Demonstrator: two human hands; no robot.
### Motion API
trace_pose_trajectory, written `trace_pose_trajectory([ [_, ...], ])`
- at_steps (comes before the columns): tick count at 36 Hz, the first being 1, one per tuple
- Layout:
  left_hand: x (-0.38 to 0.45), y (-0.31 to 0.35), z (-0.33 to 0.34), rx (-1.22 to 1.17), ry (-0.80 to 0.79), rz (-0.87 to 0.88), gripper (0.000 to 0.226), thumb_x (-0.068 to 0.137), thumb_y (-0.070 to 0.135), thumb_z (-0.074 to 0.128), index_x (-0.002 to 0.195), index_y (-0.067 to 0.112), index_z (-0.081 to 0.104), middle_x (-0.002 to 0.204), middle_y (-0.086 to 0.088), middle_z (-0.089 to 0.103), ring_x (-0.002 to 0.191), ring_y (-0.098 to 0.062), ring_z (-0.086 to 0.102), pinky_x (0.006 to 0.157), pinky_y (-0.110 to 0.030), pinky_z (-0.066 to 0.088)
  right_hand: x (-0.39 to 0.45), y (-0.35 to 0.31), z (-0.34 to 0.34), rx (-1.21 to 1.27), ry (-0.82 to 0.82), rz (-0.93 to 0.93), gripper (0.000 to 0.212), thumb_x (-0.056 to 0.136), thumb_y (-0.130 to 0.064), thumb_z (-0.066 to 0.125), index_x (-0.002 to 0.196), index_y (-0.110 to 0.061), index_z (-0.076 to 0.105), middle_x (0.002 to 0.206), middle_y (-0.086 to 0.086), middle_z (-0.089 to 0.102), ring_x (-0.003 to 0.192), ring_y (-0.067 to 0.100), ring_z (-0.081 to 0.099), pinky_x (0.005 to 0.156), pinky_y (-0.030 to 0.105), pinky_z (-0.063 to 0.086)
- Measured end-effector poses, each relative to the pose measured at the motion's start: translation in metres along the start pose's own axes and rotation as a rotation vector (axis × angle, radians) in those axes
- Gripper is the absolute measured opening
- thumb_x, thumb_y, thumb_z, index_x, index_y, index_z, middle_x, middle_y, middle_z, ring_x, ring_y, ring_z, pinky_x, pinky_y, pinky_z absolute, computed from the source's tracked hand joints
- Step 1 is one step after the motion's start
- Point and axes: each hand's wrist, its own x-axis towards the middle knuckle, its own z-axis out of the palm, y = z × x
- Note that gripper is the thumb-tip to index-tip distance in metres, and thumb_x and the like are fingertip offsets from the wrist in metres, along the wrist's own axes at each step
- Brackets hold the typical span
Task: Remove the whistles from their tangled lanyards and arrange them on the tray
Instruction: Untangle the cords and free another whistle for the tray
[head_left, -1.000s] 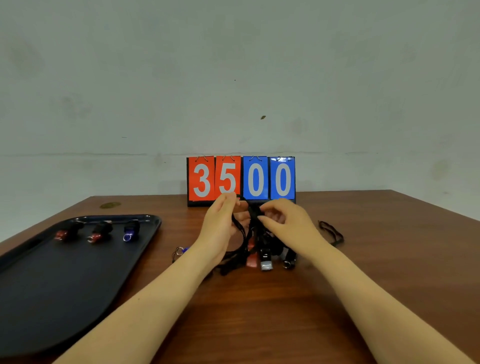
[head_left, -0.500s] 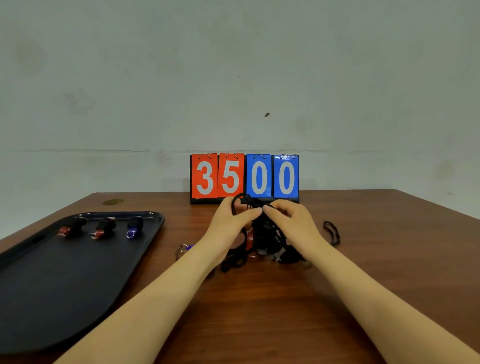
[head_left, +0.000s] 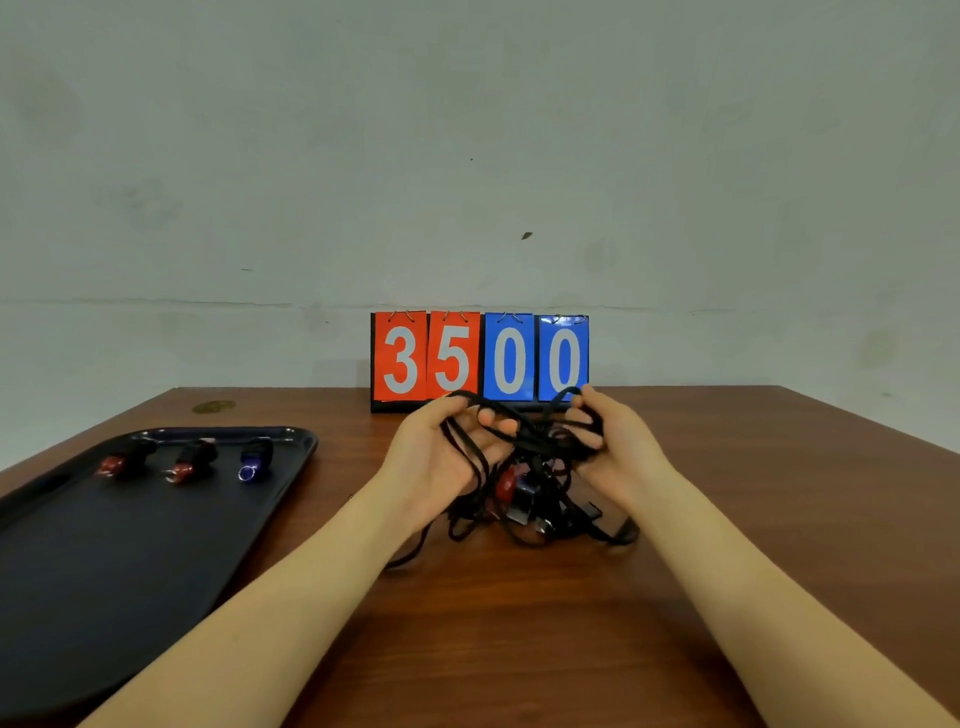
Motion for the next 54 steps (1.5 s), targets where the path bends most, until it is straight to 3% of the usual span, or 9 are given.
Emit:
trace_pose_trajectory([
  [5, -0.001, -0.004, 0.002, 0.188, 0.003, 0.045, 0.031, 0.100, 0.012, 0.039, 0.077, 0.006, 0.058, 0.071, -0.013, 0.060, 0.080, -0.033, 0.070, 0.080, -0.047, 0.056, 0.005, 0.004, 0.003, -0.628, 0.186, -0.197, 0.026, 0.100, -0.024, 0.045, 0.083, -0.013, 0.062, 0.095, 0.006, 0.069, 0.091, 0.019, 0.063, 0.082, 0.033, 0.050],
  [11, 0.001, -0.007, 0.003, 0.645, 0.119, 0.116, 0.025, 0.101, 0.017, 0.042, 0.086, 0.016, 0.062, 0.107, -0.011, 0.064, 0.110, -0.023, 0.061, 0.082, -0.042, 0.056, 0.008, 0.001, -0.013, -1.376, 0.301, -0.514, 0.028, 0.101, -0.026, 0.040, 0.083, -0.011, 0.056, 0.075, 0.001, 0.056, 0.070, 0.016, 0.053, 0.053, 0.022, 0.035],
  [15, 0.006, -0.005, -0.003, 0.869, 0.131, 0.162, 0.021, 0.101, 0.022, 0.046, 0.086, 0.015, 0.059, 0.097, -0.005, 0.064, 0.096, -0.019, 0.062, 0.082, -0.040, 0.057, 0.009, 0.001, -0.022, -1.816, 0.415, -0.435, 0.031, 0.095, -0.040, 0.047, 0.101, -0.010, 0.053, 0.095, 0.005, 0.056, 0.096, 0.025, 0.053, 0.074, 0.034, 0.047],
  [18, 0.007, -0.001, -0.004, 0.881, 0.156, 0.209, 0.029, 0.100, 0.017, 0.045, 0.074, 0.012, 0.056, 0.090, -0.005, 0.064, 0.089, -0.022, 0.061, 0.080, -0.038, 0.055, 0.004, -0.001, -0.014, -1.677, 0.333, -0.636, 0.036, 0.089, -0.040, 0.056, 0.115, -0.015, 0.055, 0.110, 0.002, 0.054, 0.108, 0.019, 0.047, 0.085, 0.033, 0.046],
  [21, 0.006, 0.001, -0.003, 0.916, 0.144, 0.282, 0.030, 0.102, 0.022, 0.042, 0.077, 0.014, 0.057, 0.087, -0.002, 0.062, 0.080, -0.015, 0.060, 0.072, -0.029, 0.054, -0.008, 0.001, 0.000, -1.561, 0.208, -0.816, 0.015, 0.089, -0.035, 0.061, 0.093, -0.021, 0.058, 0.087, -0.011, 0.053, 0.085, 0.005, 0.051, 0.067, 0.017, 0.038],
  [25, 0.005, 0.003, -0.001, 0.939, 0.107, 0.334, 0.028, 0.103, 0.024, 0.040, 0.086, 0.016, 0.061, 0.085, 0.000, 0.062, 0.070, -0.009, 0.057, 0.061, -0.020, 0.049, -0.015, 0.007, 0.007, -1.488, 0.186, -0.820, 0.026, 0.087, -0.036, 0.065, 0.092, -0.019, 0.046, 0.071, -0.010, 0.049, 0.062, 0.003, 0.049, 0.053, 0.014, 0.035],
  [33, 0.003, 0.002, 0.001, 0.967, 0.035, 0.393, 0.026, 0.102, 0.021, 0.041, 0.090, 0.016, 0.063, 0.079, 0.006, 0.062, 0.067, -0.005, 0.055, 0.060, -0.016, 0.047, -0.016, 0.027, 0.015, -1.549, -0.199, -0.636, 0.020, 0.088, -0.026, 0.065, 0.073, -0.027, 0.051, 0.073, -0.006, 0.054, 0.067, 0.009, 0.048, 0.065, 0.024, 0.043],
  [44, 0.006, 0.001, -0.002, 0.611, 0.148, 0.407, 0.026, 0.102, 0.021, 0.044, 0.085, 0.015, 0.062, 0.085, 0.000, 0.069, 0.079, -0.015, 0.065, 0.074, -0.029, 0.050, -0.011, 0.025, 0.012, -1.433, -0.061, -0.628, 0.025, 0.089, -0.018, 0.061, 0.112, -0.026, 0.059, 0.099, -0.011, 0.059, 0.088, 0.005, 0.055, 0.076, 0.015, 0.044],
  [54, 0.012, 0.012, -0.013, 0.323, 0.302, 0.359, 0.022, 0.103, 0.025, 0.043, 0.088, 0.016, 0.058, 0.099, -0.009, 0.072, 0.085, -0.019, 0.071, 0.072, -0.028, 0.054, -0.015, 0.018, 0.014, -1.153, -0.069, -0.674, 0.010, 0.090, -0.022, 0.065, 0.083, -0.030, 0.065, 0.080, -0.014, 0.066, 0.081, -0.008, 0.059, 0.070, 0.004, 0.045],
])
